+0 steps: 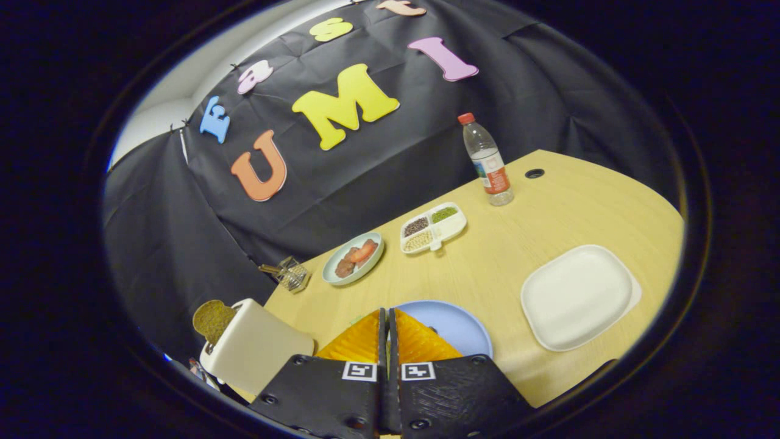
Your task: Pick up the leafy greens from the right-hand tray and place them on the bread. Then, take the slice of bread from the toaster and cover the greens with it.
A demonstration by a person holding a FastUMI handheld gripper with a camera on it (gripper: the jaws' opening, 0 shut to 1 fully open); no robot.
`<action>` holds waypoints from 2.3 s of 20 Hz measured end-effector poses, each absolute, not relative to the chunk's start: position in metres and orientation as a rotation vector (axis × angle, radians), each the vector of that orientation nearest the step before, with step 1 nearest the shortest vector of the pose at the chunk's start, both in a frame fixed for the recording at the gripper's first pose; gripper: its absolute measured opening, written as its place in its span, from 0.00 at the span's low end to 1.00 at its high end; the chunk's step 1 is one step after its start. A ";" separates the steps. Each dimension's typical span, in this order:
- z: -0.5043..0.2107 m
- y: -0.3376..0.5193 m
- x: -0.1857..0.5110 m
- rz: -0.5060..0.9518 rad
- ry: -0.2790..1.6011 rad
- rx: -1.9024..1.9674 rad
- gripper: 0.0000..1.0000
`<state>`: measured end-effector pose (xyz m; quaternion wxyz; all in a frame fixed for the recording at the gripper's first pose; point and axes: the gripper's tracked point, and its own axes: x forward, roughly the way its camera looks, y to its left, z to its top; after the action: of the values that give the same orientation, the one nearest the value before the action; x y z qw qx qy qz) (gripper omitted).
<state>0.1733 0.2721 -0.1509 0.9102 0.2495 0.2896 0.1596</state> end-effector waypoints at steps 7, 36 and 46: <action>-0.158 0.244 0.169 0.249 0.575 0.373 0.36; -0.037 0.528 0.067 0.379 0.358 0.127 0.96; -0.064 0.539 0.096 0.328 0.444 0.090 0.46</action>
<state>0.0964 0.5385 -0.0643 0.9611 0.0444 0.2193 0.1619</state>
